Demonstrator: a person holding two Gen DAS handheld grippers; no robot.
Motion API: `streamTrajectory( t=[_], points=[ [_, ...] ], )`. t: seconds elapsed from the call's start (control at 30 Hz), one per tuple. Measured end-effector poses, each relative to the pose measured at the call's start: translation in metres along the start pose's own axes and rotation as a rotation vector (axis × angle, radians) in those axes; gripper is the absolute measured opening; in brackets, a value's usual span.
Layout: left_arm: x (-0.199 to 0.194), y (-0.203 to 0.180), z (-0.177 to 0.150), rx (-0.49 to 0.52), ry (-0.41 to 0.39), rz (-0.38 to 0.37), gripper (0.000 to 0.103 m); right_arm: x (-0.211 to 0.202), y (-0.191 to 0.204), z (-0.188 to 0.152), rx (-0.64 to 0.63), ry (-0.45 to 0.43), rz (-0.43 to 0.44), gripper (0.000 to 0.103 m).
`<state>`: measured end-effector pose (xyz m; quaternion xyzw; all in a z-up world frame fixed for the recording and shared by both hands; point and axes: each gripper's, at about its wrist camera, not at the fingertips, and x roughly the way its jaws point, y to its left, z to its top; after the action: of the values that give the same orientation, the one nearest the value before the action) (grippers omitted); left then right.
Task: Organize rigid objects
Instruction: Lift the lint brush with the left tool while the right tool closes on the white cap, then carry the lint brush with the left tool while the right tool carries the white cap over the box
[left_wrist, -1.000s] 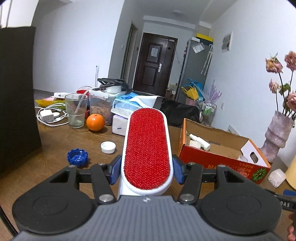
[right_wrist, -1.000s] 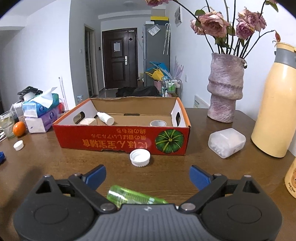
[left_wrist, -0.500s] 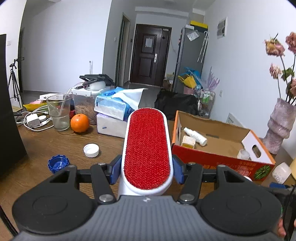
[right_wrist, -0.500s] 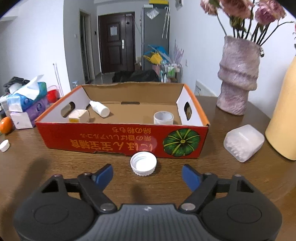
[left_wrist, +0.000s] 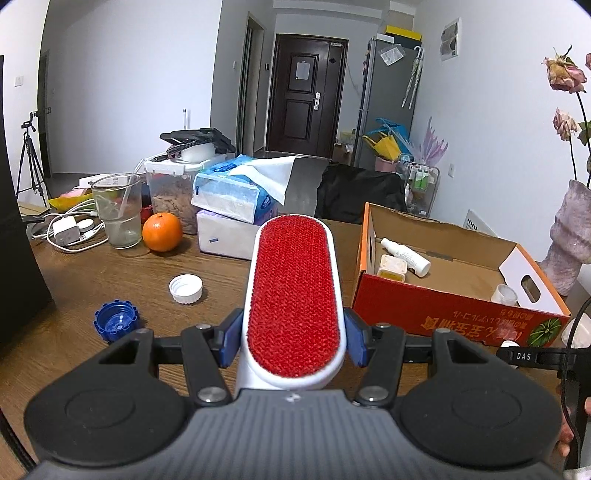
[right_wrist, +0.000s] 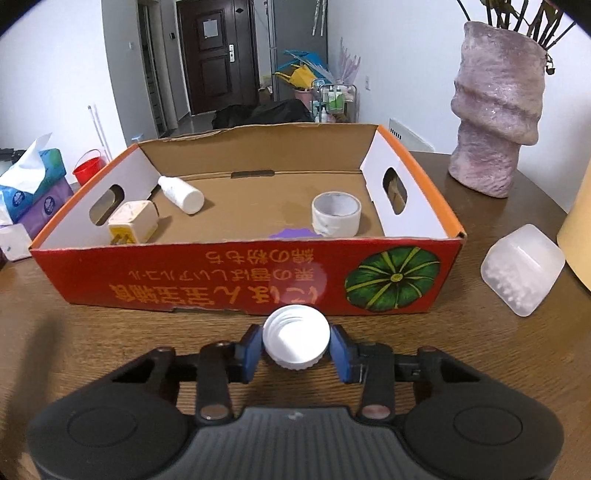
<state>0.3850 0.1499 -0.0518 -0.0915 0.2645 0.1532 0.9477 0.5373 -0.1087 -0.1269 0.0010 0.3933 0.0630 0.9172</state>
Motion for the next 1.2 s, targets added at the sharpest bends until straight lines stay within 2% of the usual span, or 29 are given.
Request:
streamTrajectory(
  t=[0.27,0.67,0.87,1.2],
  points=[
    [-0.002,0.002,0.000,-0.001,0.001,-0.010,0.056,-0.021,-0.002,-0.010,-0.013,-0.038,0.007,0.039],
    [-0.019,-0.003,-0.003,0.010,-0.026,-0.040,0.056,-0.088,-0.003,-0.032,-0.047,-0.149,0.070,0.039],
    [-0.034,-0.015,-0.004,0.020,-0.054,-0.063,0.056,-0.120,-0.003,-0.039,-0.056,-0.205,0.106,0.039],
    [-0.046,-0.049,-0.003,0.030,-0.065,-0.115,0.056,-0.144,-0.011,-0.033,-0.040,-0.259,0.146,0.039]
  ],
)
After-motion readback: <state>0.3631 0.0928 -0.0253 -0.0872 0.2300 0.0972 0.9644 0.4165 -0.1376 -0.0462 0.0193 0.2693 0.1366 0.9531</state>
